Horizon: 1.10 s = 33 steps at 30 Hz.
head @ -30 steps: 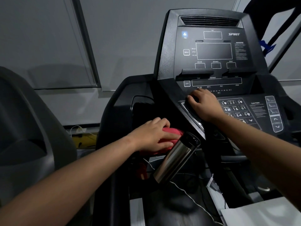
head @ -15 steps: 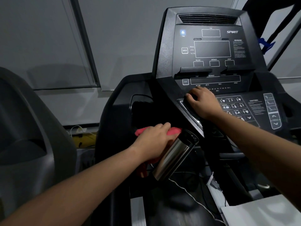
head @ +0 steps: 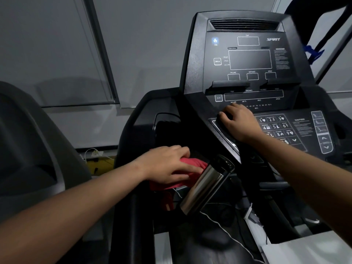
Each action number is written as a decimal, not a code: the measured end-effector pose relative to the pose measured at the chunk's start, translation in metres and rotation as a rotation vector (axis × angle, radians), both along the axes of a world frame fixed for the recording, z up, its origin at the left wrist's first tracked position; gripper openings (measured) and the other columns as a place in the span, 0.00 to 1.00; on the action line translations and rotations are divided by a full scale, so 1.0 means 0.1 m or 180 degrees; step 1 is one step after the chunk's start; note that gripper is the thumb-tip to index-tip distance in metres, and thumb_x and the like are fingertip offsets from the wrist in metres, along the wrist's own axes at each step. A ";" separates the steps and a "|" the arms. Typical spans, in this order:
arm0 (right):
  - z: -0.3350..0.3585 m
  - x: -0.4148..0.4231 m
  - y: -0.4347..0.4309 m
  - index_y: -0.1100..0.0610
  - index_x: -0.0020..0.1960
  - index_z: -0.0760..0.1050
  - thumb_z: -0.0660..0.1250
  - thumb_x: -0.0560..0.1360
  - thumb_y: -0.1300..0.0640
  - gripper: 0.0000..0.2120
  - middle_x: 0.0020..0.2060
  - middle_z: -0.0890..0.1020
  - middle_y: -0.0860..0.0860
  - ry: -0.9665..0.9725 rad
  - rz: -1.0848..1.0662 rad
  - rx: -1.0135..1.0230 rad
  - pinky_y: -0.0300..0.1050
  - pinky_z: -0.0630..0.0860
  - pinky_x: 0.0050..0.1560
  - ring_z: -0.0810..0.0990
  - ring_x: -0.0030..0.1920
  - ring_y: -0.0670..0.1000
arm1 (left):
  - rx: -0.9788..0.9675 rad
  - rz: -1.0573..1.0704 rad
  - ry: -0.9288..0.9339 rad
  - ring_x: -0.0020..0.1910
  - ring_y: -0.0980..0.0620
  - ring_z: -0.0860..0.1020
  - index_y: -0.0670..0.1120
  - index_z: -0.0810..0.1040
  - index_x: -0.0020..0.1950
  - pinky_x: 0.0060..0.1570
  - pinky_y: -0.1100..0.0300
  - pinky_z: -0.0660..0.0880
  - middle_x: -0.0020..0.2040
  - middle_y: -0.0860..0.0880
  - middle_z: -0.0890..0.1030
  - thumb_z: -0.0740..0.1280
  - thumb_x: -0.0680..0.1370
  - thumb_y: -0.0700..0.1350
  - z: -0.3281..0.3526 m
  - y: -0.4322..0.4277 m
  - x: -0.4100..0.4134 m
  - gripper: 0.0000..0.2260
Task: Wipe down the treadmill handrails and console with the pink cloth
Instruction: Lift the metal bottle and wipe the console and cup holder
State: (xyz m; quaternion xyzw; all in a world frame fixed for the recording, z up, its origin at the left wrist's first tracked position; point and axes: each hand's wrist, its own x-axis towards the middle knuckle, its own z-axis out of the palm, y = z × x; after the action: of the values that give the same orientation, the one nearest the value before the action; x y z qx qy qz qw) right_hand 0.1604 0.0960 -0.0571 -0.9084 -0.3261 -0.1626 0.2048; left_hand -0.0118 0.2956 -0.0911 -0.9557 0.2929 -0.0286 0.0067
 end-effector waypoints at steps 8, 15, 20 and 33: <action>0.02 -0.02 0.00 0.60 0.45 0.76 0.60 0.78 0.51 0.13 0.44 0.77 0.58 0.0023 -0.0026 0.0021 0.49 0.65 0.49 0.73 0.49 0.59 | -0.0208 0.0371 0.0179 0.53 0.50 0.70 0.52 0.77 0.62 0.46 0.55 0.71 0.56 0.47 0.70 0.61 0.79 0.54 0.10 -0.42 0.34 0.14; 0.01 -0.02 -0.01 0.61 0.47 0.77 0.60 0.78 0.51 0.13 0.44 0.77 0.58 0.0068 -0.0015 -0.0009 0.49 0.66 0.49 0.73 0.50 0.59 | -0.0858 0.1175 0.0447 0.53 0.57 0.68 0.61 0.71 0.69 0.53 0.61 0.70 0.52 0.55 0.66 0.58 0.80 0.60 -0.02 -0.16 0.39 0.18; 0.01 -0.01 -0.01 0.61 0.47 0.77 0.60 0.78 0.51 0.14 0.45 0.77 0.58 0.0062 -0.0026 -0.0005 0.49 0.66 0.50 0.73 0.50 0.59 | -0.0821 0.1704 0.0157 0.56 0.49 0.73 0.58 0.69 0.70 0.52 0.55 0.73 0.54 0.48 0.73 0.56 0.81 0.59 -0.04 -0.36 0.27 0.19; 0.02 -0.02 0.00 0.61 0.43 0.77 0.54 0.73 0.45 0.21 0.42 0.77 0.58 0.0063 -0.0042 0.0053 0.50 0.68 0.48 0.74 0.48 0.60 | 0.0122 0.1849 -0.0062 0.52 0.42 0.77 0.46 0.65 0.72 0.41 0.54 0.69 0.59 0.42 0.73 0.53 0.83 0.47 0.05 -0.73 0.08 0.18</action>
State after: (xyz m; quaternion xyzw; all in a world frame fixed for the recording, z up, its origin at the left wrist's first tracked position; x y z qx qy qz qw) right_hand 0.1587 0.0962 -0.0554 -0.9104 -0.3167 -0.1576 0.2144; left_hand -0.0035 0.2222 -0.0860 -0.9989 0.0073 -0.0290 0.0355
